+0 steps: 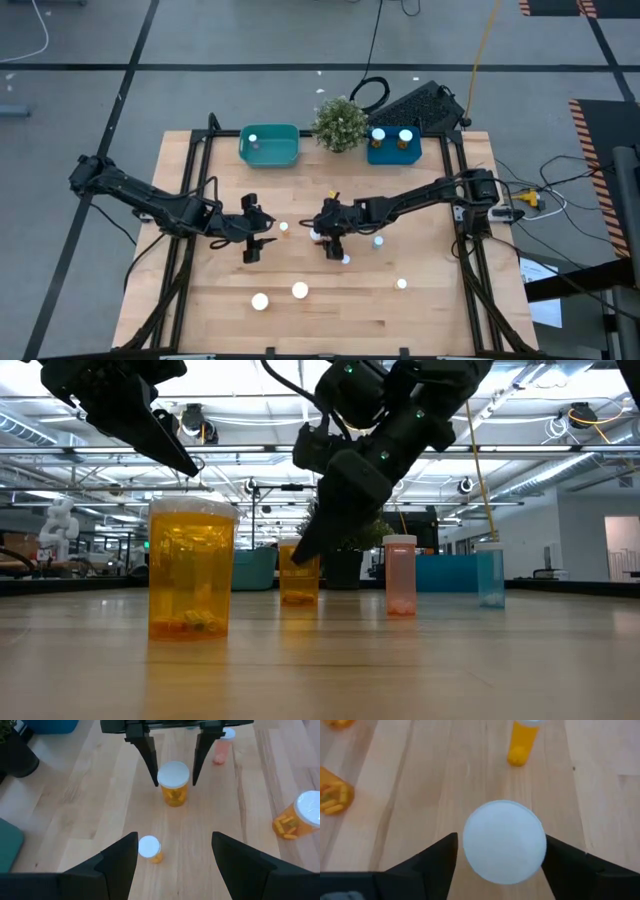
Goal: Pick and place medicine bottles into bin by pill shape (circle, oval)
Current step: Put the large orange pill bottle into the blue bin
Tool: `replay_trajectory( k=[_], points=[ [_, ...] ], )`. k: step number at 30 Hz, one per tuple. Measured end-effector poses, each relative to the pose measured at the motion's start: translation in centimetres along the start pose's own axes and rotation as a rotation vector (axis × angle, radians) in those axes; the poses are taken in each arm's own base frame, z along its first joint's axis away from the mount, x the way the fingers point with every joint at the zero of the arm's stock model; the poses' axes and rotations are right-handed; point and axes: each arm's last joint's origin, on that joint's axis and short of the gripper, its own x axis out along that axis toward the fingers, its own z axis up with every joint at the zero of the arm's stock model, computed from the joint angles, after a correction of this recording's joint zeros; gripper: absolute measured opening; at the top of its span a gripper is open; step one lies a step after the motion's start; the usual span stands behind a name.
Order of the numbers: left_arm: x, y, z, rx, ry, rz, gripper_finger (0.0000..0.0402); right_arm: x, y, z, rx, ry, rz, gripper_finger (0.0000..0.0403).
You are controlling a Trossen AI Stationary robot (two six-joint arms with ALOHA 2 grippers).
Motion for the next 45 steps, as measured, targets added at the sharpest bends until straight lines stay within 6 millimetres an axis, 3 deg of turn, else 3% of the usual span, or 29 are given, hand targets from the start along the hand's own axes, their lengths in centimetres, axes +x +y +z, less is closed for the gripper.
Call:
replay_trajectory(
  k=[8,15,22,28,36,45],
  points=[
    [0.0,0.0,0.0,0.017,-0.002,0.0,0.0257,0.0,0.0,0.1,-0.011,-0.008,0.0,0.0204],
    [0.0,0.1,0.2,0.016,-0.021,0.001,0.0257,-0.5,0.0,0.3,-0.022,-0.012,0.0,0.0203],
    [0.2,0.4,0.3,0.004,-0.024,0.012,0.0257,-4.2,0.1,1.6,-0.047,-0.03,-0.005,0.0205],
    [0.2,0.5,0.4,0.002,-0.023,0.009,0.0257,-8.3,-1.0,2.3,-0.072,-0.033,-0.034,0.0205],
    [0.2,0.4,0.5,0.001,-0.04,0.004,0.0257,-14.5,-5.4,1.9,-0.029,-0.004,-0.137,0.0205],
    [0.1,0.4,0.9,0.016,-0.073,-0.002,0.0257,-20.9,-12.9,-0.2,0.098,-0.026,-0.358,0.0205]
  ],
)
